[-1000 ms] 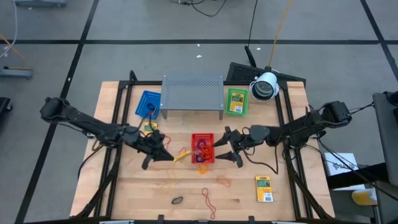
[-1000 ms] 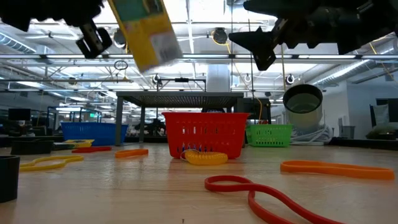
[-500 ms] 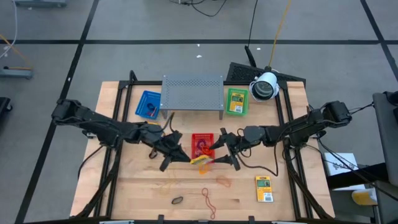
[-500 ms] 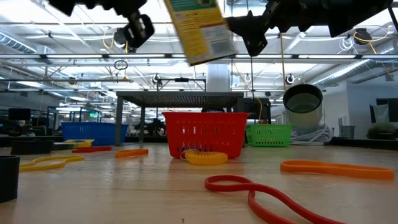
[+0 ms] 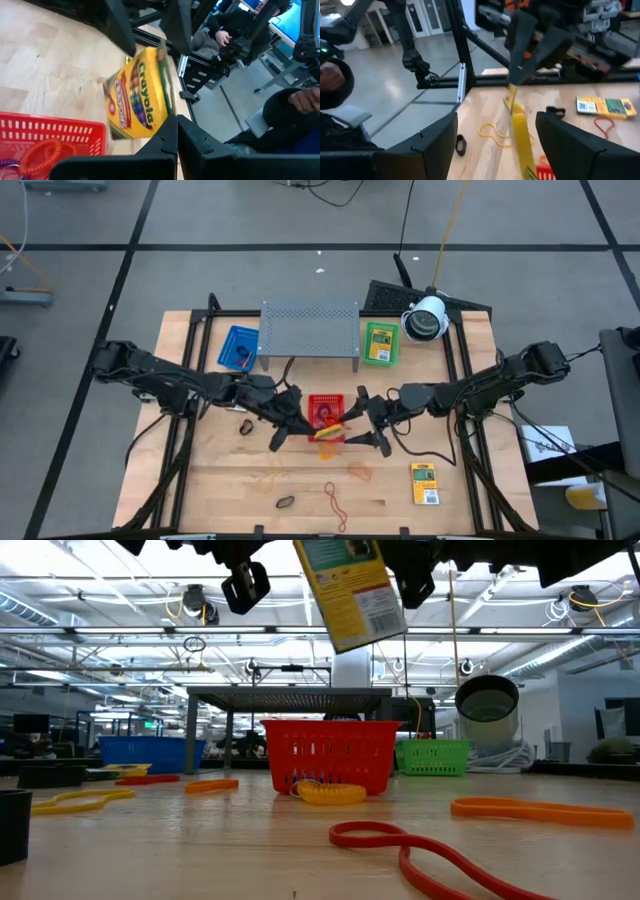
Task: Pick & Place Office Desk Supplies
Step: Put the bottom left yellow crayon box into the green basket
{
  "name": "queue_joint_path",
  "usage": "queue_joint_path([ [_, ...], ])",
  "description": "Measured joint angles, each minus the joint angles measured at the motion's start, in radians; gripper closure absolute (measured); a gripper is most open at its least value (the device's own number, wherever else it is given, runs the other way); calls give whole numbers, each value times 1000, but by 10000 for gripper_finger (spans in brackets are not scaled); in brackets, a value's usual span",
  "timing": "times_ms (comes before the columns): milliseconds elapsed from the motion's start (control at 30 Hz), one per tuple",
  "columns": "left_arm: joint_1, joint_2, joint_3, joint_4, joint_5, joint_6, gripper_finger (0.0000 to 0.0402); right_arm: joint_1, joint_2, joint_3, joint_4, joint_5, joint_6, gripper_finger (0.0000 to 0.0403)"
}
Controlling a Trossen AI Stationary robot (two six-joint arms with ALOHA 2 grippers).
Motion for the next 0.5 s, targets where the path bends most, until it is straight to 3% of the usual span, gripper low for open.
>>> queue_joint_path([
  [500, 1, 0, 0, 12, -37, -16, 401, 13, -1, 0, 63, 35, 0, 145],
])
